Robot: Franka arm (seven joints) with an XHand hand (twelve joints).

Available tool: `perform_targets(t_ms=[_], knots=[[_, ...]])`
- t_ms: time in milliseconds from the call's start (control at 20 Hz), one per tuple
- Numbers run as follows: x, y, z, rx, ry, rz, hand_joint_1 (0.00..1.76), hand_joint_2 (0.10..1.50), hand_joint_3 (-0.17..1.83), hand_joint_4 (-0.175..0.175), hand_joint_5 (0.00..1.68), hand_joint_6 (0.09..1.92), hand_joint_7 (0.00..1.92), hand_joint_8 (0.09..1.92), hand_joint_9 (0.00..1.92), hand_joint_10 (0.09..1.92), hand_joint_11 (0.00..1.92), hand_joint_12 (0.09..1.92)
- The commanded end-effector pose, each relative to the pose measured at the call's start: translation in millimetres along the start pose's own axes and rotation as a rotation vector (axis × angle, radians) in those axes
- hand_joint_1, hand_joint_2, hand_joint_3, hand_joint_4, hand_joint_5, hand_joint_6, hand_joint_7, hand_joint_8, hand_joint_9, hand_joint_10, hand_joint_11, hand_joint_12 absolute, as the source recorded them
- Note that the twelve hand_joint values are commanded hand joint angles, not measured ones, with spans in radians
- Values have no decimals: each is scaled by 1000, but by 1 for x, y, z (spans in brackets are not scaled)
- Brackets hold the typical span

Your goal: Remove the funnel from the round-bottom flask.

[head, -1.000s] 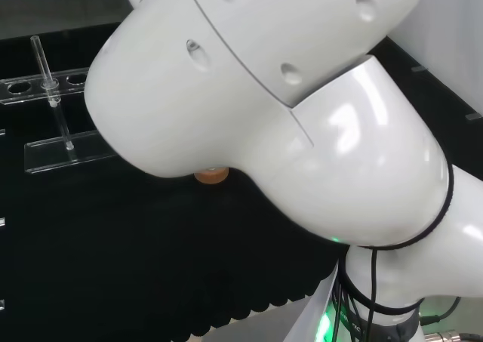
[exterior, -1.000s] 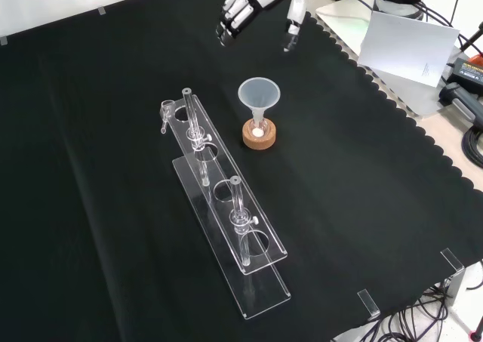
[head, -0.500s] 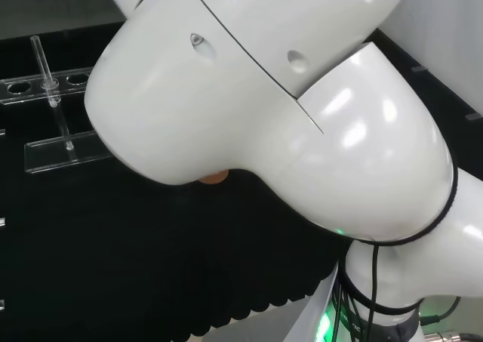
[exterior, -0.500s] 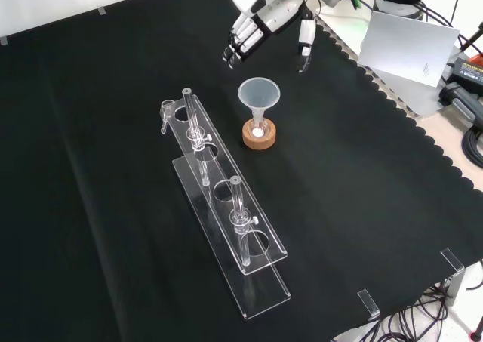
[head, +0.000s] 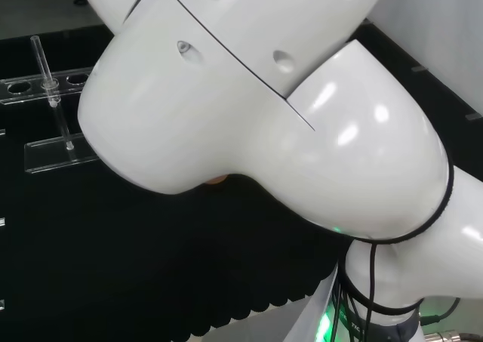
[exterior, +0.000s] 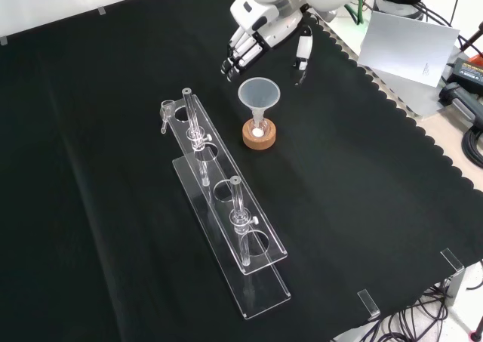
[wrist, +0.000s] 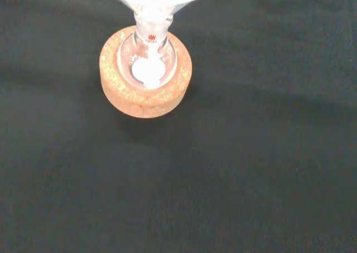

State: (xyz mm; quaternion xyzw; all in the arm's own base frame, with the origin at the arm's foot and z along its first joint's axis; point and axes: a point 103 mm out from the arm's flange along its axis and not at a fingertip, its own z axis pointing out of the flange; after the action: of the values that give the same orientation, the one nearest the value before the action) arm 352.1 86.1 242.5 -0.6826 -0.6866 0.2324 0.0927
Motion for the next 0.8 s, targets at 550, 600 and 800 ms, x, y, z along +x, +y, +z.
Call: perform_targets(t_ms=[550,600,800], knots=[[15,34,23,17,-49,-24,652,796,-76,-77,2,87,0,235,66,888,306,1493],[16,35,24,16,-55,-25,654,797,-75,-77,5,87,0,247,65,899,306,1494],[17,38,26,5,-83,-20,669,799,-73,-72,24,87,0,303,72,913,301,1494]])
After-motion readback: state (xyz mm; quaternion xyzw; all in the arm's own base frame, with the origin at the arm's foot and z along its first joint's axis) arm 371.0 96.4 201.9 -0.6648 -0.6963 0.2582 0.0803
